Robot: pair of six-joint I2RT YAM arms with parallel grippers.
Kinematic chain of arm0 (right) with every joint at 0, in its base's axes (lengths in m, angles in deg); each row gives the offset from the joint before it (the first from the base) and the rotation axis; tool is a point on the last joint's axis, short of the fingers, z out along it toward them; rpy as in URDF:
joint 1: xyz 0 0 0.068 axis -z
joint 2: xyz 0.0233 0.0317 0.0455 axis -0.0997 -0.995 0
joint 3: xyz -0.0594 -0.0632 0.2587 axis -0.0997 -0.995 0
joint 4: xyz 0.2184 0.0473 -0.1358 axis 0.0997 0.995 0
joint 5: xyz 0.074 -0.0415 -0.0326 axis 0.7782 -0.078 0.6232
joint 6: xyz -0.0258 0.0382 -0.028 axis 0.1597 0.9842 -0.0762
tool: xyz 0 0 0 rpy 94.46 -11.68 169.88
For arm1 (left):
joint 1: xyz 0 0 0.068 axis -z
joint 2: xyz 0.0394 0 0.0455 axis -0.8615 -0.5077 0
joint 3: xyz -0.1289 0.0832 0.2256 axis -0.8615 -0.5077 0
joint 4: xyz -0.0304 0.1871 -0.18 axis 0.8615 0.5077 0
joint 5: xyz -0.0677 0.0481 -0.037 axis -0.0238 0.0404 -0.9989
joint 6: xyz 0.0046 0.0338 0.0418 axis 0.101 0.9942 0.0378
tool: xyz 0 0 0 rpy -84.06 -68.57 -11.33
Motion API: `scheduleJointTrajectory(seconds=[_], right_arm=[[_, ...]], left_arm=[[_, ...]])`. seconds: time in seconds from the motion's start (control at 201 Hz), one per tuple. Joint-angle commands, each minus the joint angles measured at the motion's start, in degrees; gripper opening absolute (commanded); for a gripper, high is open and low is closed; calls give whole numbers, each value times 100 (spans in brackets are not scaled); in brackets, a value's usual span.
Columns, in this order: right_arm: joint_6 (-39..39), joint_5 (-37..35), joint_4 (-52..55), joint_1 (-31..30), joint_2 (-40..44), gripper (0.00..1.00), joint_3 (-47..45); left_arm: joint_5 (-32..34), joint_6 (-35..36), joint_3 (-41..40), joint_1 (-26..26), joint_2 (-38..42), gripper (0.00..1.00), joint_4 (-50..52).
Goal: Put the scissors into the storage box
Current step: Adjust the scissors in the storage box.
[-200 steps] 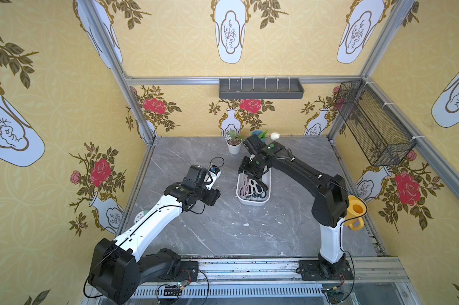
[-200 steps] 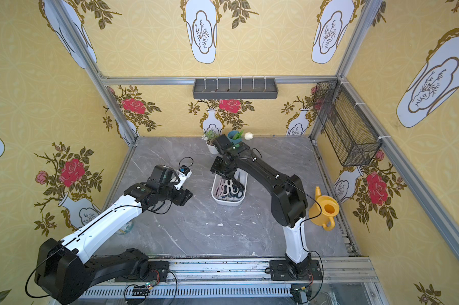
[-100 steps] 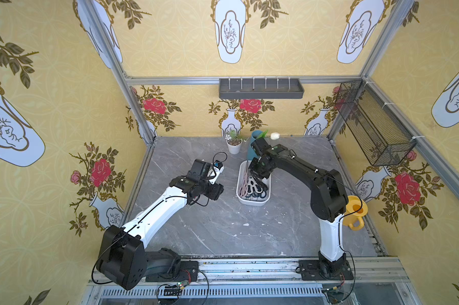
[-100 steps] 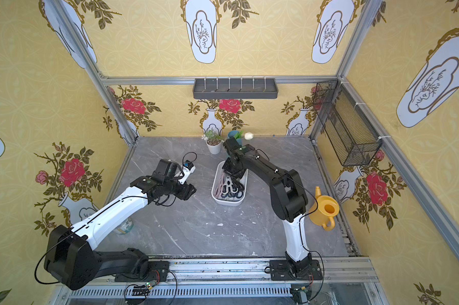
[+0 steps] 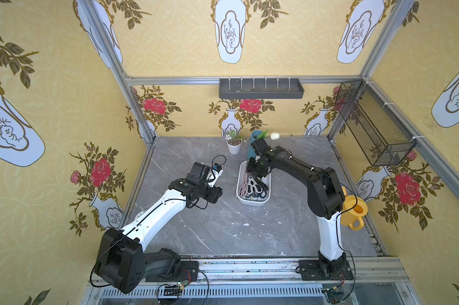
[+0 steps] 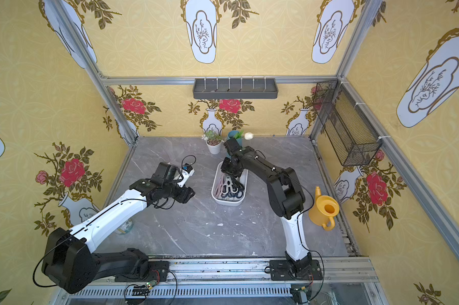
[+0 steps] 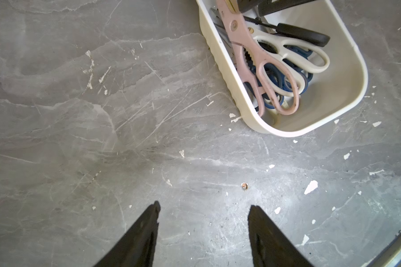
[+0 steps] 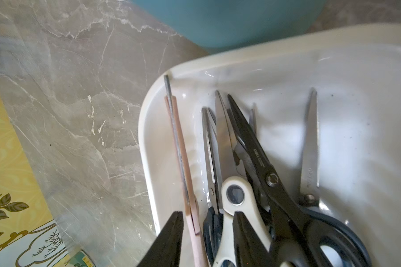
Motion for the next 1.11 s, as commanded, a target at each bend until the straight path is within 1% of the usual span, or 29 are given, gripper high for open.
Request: scheduleJointTrajectory(seconds=[0.0, 0.189, 0.279, 0.314, 0.393, 0.533, 0.647, 0.762, 0.822, 0.931, 1.016, 1.105], right_arm=[[-185, 243, -244, -26, -216, 40, 132], [-203, 319, -278, -13, -467, 28, 214], [-185, 224, -188, -8, -485, 21, 221], [-142, 134, -157, -13, -425, 18, 175], [43, 43, -199, 28, -239, 15, -31], [286, 167, -610, 67, 168, 11, -559], [324, 103, -603, 31, 330, 12, -710], [394, 6, -686, 51, 508, 19, -975], [380, -28, -671, 53, 541, 27, -1016], [327, -339, -516, -10, 758, 37, -1021], [345, -595, -522, -25, 1064, 39, -1246], [368, -987, -486, -54, 1421, 35, -1572]], left_arm=[[56, -16, -43, 2, 30, 67, -46], [93, 2, -83, 3, 35, 67, -55], [111, 2, -87, -2, 57, 67, -38], [112, 5, -95, -3, 61, 67, -33], [122, 9, -129, -1, 78, 67, -46], [101, -17, -148, -2, 71, 67, -64], [98, -20, -148, -3, 66, 67, -81], [96, -16, -157, 2, 54, 67, -87], [97, -16, -158, 3, 64, 67, -82], [113, -16, -166, -4, 74, 68, -81], [110, -25, -175, -1, 88, 68, -73], [129, -26, -192, 5, 101, 68, -77]])
